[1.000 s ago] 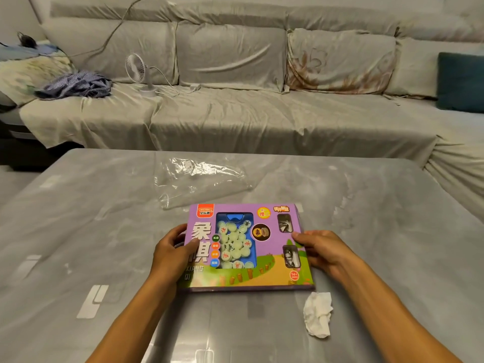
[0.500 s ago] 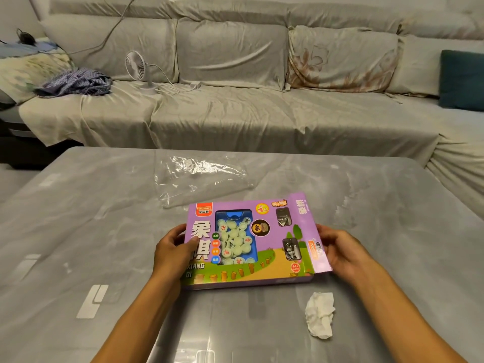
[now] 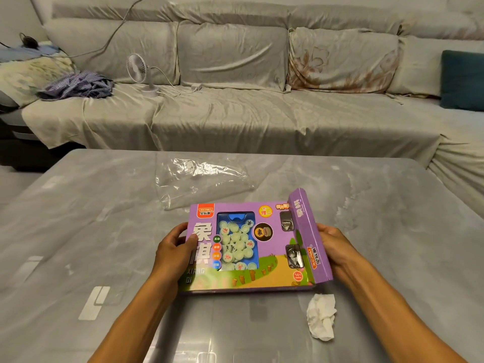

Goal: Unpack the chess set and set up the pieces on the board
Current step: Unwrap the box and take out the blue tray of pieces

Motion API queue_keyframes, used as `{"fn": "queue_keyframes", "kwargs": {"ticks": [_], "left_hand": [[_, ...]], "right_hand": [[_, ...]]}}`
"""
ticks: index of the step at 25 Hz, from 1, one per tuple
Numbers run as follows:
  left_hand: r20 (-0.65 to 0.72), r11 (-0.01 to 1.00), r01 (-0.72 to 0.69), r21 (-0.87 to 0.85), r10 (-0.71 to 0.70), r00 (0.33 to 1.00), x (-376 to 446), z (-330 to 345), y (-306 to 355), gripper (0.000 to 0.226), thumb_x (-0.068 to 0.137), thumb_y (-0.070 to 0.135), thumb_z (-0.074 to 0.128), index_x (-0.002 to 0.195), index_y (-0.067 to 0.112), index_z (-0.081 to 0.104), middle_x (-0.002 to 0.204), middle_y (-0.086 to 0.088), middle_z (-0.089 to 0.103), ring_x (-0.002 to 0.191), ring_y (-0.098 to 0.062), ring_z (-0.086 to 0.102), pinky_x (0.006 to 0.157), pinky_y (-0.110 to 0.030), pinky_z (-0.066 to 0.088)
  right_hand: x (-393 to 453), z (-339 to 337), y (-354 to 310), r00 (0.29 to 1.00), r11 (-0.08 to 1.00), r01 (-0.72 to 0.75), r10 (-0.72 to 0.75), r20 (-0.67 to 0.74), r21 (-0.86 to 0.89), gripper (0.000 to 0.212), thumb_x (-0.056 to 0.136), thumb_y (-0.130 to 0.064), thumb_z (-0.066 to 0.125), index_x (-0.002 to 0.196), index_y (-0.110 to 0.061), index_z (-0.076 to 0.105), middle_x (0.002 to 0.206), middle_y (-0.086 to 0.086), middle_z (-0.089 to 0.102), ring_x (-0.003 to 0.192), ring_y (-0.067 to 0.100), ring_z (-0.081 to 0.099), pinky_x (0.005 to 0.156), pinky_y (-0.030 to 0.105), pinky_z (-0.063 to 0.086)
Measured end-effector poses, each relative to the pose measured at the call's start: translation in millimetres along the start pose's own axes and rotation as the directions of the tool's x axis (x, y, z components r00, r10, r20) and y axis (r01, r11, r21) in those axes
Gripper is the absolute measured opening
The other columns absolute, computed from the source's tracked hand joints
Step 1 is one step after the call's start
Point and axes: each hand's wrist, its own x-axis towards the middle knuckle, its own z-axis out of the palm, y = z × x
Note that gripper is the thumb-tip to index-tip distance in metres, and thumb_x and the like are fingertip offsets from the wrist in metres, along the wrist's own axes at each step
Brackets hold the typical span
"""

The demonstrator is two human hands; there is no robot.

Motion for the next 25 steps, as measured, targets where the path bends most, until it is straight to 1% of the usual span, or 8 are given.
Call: {"fn": "queue_keyframes", "kwargs": {"ticks": [3, 6, 9, 11, 14, 21, 24, 25], "left_hand": [[-0.003, 0.997, 0.041, -0.060, -0.042, 0.999, 1.6, -4.9, 4.5, 0.032, 0.093, 0.018, 0.059, 0.123, 0.027, 0.053, 0.091, -0.005, 0.071, 0.074, -0.024, 0.071, 0.061, -0.035, 0.057], [-0.011, 0.993, 0.089, -0.079, -0.090, 0.996, 8.5, -14.8, 7.9, 0.033, 0.092, 0.017, 0.060, 0.124, 0.023, 0.056, 0.091, -0.010, 0.072, 0.073, -0.027, 0.071, 0.063, -0.036, 0.057], [-0.032, 0.991, 0.109, -0.075, -0.112, 0.993, 18.6, -35.2, 10.2, 0.034, 0.091, 0.016, 0.062, 0.125, 0.019, 0.058, 0.090, -0.011, 0.073, 0.066, -0.026, 0.070, 0.061, -0.035, 0.057], [-0.034, 0.990, 0.135, -0.051, -0.137, 0.990, 25.2, -52.8, 13.2, 0.034, 0.090, 0.017, 0.063, 0.124, 0.019, 0.059, 0.090, -0.012, 0.073, 0.067, -0.027, 0.071, 0.060, -0.036, 0.057], [-0.047, 0.988, 0.156, -0.019, -0.157, 0.987, 35.3, -78.8, 18.3, 0.033, 0.089, 0.016, 0.063, 0.122, 0.019, 0.059, 0.090, -0.014, 0.073, 0.066, -0.029, 0.070, 0.057, -0.035, 0.057], [-0.154, 0.981, 0.160, 0.113, -0.142, 0.978, 54.0, -136.0, 30.1, 0.033, 0.088, 0.011, 0.064, 0.121, 0.016, 0.061, 0.083, -0.011, 0.070, 0.046, -0.017, 0.065, 0.044, -0.026, 0.055], [-0.220, 0.968, 0.157, 0.195, -0.112, 0.969, 61.9, -162.7, 36.4, 0.036, 0.089, 0.011, 0.063, 0.125, 0.016, 0.059, 0.069, -0.005, 0.071, 0.041, -0.012, 0.062, 0.039, -0.022, 0.052], [-0.234, 0.964, 0.153, 0.219, -0.100, 0.967, 65.1, -171.4, 39.7, 0.037, 0.090, 0.011, 0.062, 0.127, 0.015, 0.058, 0.073, -0.006, 0.072, 0.041, -0.011, 0.062, 0.038, -0.020, 0.051]], "right_hand": [[2.3, 2.4, 3.7, 1.000, 1.000, -0.001, 0.000, -0.027, -0.014, 0.013, 0.089, -0.008, 0.064, 0.102, -0.006, 0.066, 0.083, 0.018, 0.073, 0.070, 0.030, 0.070, 0.070, 0.043, 0.059], [6.3, 2.1, 10.8, 0.999, 0.999, -0.021, 0.019, -0.047, -0.029, 0.019, 0.089, -0.013, 0.066, 0.106, -0.006, 0.065, 0.087, 0.017, 0.073, 0.074, 0.030, 0.071, 0.067, 0.039, 0.058], [10.4, -0.1, 11.0, 0.995, 0.999, -0.032, 0.032, -0.099, 0.007, 0.028, 0.086, -0.007, 0.067, 0.112, -0.003, 0.059, 0.081, 0.017, 0.069, 0.067, 0.025, 0.068, 0.056, 0.031, 0.058], [11.5, -2.0, 9.7, 0.991, 0.999, -0.037, 0.041, -0.130, 0.030, 0.030, 0.084, -0.001, 0.067, 0.113, -0.002, 0.058, 0.075, 0.014, 0.064, 0.063, 0.023, 0.064, 0.058, 0.033, 0.060], [11.4, -7.4, 7.1, 0.983, 1.000, -0.029, 0.030, -0.180, 0.011, 0.031, 0.084, -0.002, 0.067, 0.113, -0.002, 0.058, 0.074, 0.012, 0.063, 0.067, 0.025, 0.064, 0.063, 0.035, 0.059], [7.3, -11.6, 2.5, 0.973, 0.999, -0.036, 0.042, -0.225, 0.033, 0.023, 0.085, -0.002, 0.066, 0.107, -0.005, 0.060, 0.070, 0.010, 0.061, 0.073, 0.028, 0.066, 0.065, 0.035, 0.059], [6.1, -11.5, -0.4, 0.973, 0.998, -0.053, 0.058, -0.224, 0.028, 0.020, 0.086, -0.004, 0.066, 0.105, -0.006, 0.060, 0.079, 0.015, 0.063, 0.074, 0.027, 0.067, 0.065, 0.035, 0.060], [5.7, -12.2, -0.8, 0.973, 0.998, -0.063, 0.067, -0.221, 0.027, 0.019, 0.086, -0.004, 0.066, 0.105, -0.006, 0.060, 0.084, 0.017, 0.062, 0.075, 0.027, 0.068, 0.065, 0.035, 0.060]]}}
